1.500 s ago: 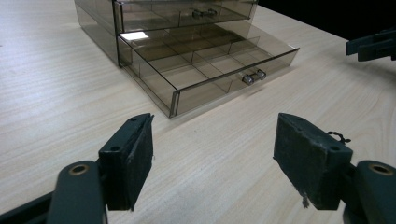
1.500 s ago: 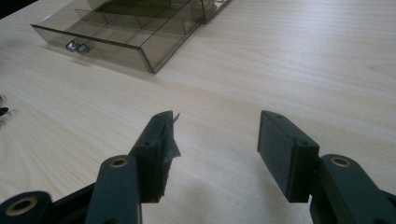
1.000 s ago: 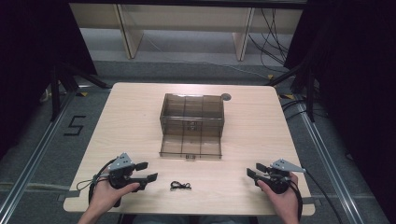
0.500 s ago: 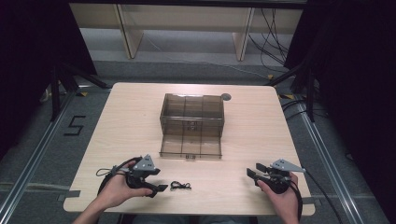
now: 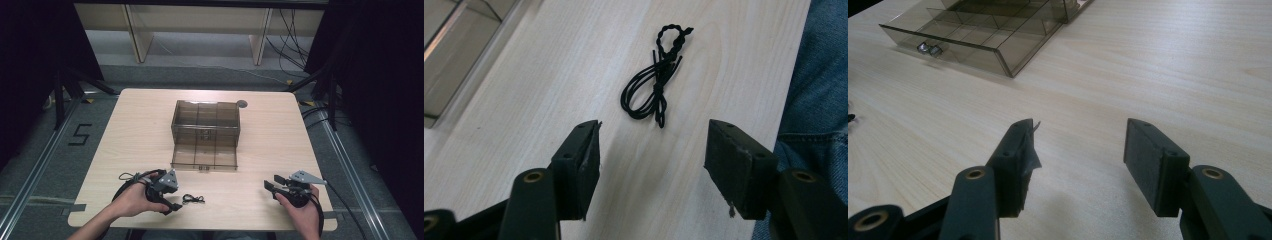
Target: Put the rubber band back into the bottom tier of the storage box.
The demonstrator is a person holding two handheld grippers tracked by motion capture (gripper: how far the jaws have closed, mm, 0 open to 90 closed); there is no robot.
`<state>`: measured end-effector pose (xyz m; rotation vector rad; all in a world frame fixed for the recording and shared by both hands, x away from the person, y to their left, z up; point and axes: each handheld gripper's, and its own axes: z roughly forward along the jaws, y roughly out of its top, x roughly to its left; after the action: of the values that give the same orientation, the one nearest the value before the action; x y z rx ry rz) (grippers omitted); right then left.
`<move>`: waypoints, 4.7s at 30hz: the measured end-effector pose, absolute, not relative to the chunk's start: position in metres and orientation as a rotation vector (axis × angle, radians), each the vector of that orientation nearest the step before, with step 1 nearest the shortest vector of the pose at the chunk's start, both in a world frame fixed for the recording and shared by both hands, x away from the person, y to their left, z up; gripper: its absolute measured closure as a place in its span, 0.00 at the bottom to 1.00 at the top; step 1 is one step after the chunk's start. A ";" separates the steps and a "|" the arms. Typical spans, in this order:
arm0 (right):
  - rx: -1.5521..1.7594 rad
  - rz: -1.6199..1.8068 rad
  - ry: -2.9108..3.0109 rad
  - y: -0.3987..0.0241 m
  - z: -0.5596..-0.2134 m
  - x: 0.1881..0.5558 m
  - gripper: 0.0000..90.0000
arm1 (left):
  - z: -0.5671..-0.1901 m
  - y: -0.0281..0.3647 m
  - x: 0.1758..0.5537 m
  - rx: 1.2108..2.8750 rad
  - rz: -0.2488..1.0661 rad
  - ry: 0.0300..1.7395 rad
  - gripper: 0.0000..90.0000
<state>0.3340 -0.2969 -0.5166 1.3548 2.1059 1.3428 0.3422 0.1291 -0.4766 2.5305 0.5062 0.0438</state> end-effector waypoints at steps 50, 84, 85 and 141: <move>1.375 1.319 2.127 -0.298 -0.515 0.333 0.52 | -0.479 0.084 0.365 2.788 -0.010 0.201 0.64; 1.360 1.277 2.125 -0.297 -0.516 0.335 0.52 | -0.478 0.074 0.362 2.856 -0.061 0.154 0.97; 1.360 1.277 2.125 -0.297 -0.516 0.335 0.52 | -0.478 0.074 0.362 2.856 -0.061 0.154 0.97; 1.404 1.298 2.119 -0.295 -0.516 0.334 0.52 | -0.452 0.088 0.378 2.873 -0.058 0.201 0.98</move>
<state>0.3338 -0.2948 -0.5162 1.4043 2.1187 1.2983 0.3782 0.0881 -0.4519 2.8731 0.2013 -0.0576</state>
